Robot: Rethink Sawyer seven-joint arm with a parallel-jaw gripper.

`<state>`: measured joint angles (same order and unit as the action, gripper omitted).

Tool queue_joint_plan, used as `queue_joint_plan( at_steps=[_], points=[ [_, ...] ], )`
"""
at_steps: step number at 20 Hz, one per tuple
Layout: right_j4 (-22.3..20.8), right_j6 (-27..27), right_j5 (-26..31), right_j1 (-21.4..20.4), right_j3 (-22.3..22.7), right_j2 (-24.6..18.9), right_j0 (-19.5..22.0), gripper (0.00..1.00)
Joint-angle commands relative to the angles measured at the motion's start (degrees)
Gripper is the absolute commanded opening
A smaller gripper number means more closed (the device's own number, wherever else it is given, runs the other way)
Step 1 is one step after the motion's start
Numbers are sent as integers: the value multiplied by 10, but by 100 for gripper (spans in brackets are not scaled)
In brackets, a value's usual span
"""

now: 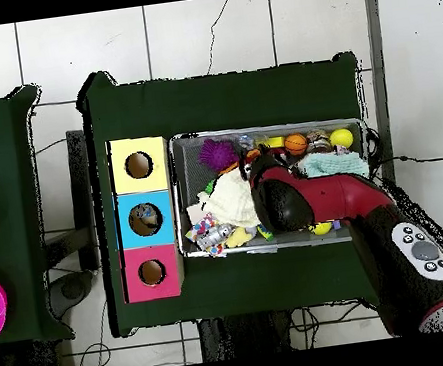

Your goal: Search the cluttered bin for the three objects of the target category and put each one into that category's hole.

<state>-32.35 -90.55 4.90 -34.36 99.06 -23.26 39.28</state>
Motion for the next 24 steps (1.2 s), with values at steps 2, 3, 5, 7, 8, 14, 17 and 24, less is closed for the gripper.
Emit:
queue_joint_plan(
  at_steps=[2, 3, 5, 7, 8, 14, 17, 24],
  points=[
    [-47, -35, -45, 73, -58, 18, -8, 100],
    [-47, -37, -50, 79, -60, 17, -6, 100],
    [-55, -34, -61, 100, -78, 15, -2, 100],
    [-58, -31, -65, 109, -88, 13, -1, 100],
    [-63, -26, -64, 109, -86, 8, 8, 100],
    [-78, -39, -99, 126, -85, 19, 14, 100],
    [-85, -41, -110, 135, -89, 25, 14, 100],
    [-105, -39, -132, 152, -104, 33, 17, 100]
  ],
)
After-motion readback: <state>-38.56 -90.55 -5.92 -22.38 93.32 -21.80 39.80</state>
